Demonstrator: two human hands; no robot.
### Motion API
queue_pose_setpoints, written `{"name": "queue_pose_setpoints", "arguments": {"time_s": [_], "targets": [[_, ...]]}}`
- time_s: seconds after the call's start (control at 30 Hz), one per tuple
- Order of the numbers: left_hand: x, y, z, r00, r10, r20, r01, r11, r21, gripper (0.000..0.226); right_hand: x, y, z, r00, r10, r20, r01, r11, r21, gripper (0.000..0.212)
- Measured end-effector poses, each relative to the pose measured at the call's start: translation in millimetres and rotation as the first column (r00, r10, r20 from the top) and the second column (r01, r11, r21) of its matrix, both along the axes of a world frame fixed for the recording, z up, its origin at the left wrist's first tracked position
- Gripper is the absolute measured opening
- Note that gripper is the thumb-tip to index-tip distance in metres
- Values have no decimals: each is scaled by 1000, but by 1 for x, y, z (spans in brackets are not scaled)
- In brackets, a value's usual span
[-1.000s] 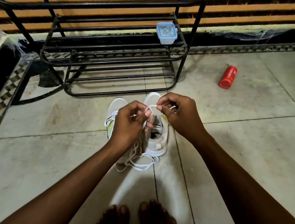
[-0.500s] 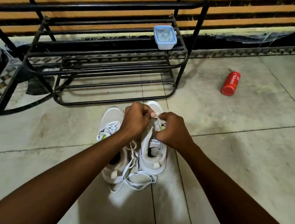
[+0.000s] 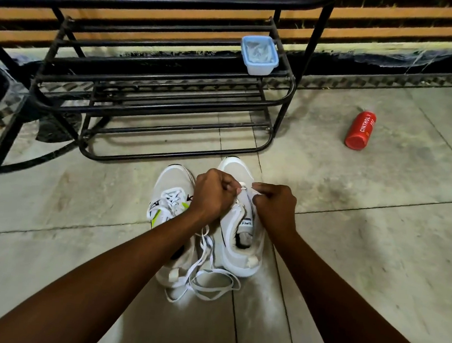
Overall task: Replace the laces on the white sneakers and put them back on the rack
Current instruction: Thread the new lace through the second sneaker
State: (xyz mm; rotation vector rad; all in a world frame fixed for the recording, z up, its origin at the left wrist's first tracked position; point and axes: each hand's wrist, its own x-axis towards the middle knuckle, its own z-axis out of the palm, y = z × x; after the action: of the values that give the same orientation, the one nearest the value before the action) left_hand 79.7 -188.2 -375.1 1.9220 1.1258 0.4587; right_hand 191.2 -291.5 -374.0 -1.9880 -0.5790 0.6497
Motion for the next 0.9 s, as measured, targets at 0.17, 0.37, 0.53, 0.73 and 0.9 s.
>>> {"name": "queue_pose_setpoints", "arguments": {"time_s": [0.17,0.37,0.53,0.73,0.9], "targets": [[2,-1,-3,1000,12,-10,-12,1000,28,33,2,-4,3,986,-53,-158,58,998,26,42],[7,-10,4,991,-67,-117,84,986,143,22,6,-5,-5,980,-3,-199,11,999,40,33],[6,-10,7,941,-209,-266,301,875,378,21,10,-6,-7,974,33,-224,-17,997,74,35],[6,4,0,877,-346,-334,469,768,435,20,12,-6,-13,967,37,-252,-15,996,89,35],[9,2,1,896,-312,-317,420,826,375,18,11,-5,-13,977,40,-209,-27,998,63,36]]}}
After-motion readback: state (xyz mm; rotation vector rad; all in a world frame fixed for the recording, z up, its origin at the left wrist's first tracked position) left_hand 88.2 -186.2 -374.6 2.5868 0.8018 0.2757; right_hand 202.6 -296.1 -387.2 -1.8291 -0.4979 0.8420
